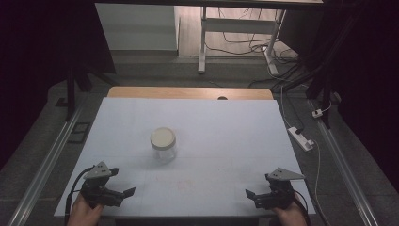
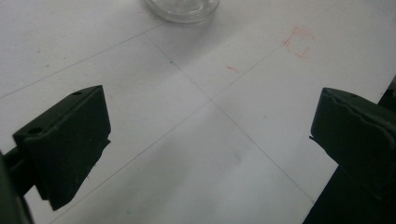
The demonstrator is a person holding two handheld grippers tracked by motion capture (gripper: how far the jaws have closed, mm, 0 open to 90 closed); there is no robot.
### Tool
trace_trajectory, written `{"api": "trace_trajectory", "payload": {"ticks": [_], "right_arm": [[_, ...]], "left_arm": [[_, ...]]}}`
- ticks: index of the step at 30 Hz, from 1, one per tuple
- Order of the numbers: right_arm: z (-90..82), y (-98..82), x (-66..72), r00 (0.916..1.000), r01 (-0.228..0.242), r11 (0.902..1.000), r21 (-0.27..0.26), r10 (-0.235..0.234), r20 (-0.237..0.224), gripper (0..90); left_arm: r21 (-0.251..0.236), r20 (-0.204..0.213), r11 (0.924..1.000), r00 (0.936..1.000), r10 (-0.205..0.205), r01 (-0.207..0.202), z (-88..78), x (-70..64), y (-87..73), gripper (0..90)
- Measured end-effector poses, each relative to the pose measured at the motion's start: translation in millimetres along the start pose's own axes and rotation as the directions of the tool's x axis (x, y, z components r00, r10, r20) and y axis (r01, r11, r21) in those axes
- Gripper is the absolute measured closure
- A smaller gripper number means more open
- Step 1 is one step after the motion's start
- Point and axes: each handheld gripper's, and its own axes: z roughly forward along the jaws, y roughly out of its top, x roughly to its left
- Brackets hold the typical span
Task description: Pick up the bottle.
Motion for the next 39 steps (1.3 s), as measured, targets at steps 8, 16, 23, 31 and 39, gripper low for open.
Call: {"api": "trace_trajectory", "payload": {"ticks": [8, 16, 23, 31, 39], "right_arm": [[0.8, 0.3, 0.1, 1.0, 0.001, 1.0, 0.008, -0.001, -0.002, 0.0], [1.2, 0.4, 0.2, 1.0, 0.003, 0.9999, 0.011, -0.003, -0.002, 0.0], [1.3, 0.4, 0.3, 1.0, 0.007, 0.9999, 0.012, -0.007, -0.003, 0.0], [1.6, 0.5, 0.4, 1.0, 0.008, 0.9999, 0.015, -0.008, -0.004, 0.0], [2.4, 0.8, 0.7, 0.9999, 0.012, 0.9997, 0.023, -0.012, -0.01, 0.0]], "left_arm": [[-0.015, 0.002, 0.9997, 0.9998, -0.021, 0.021, 5.2, 7.0, 4.9, 0.0], [0.002, 0.053, 0.9993, 0.9979, 0.036, -0.036, 24.1, 10.5, 17.7, 0.0], [-0.016, 0.051, 0.9977, 0.9964, 0.067, -0.066, 37.2, 12.7, 30.2, 0.0], [-0.024, 0.024, 0.9946, 0.9945, 0.102, -0.101, 51.7, 13.5, 42.3, 0.1], [-0.001, 0.023, 0.9967, 0.9964, 0.082, -0.082, 63.2, 17.9, 55.6, 0.3]]}}
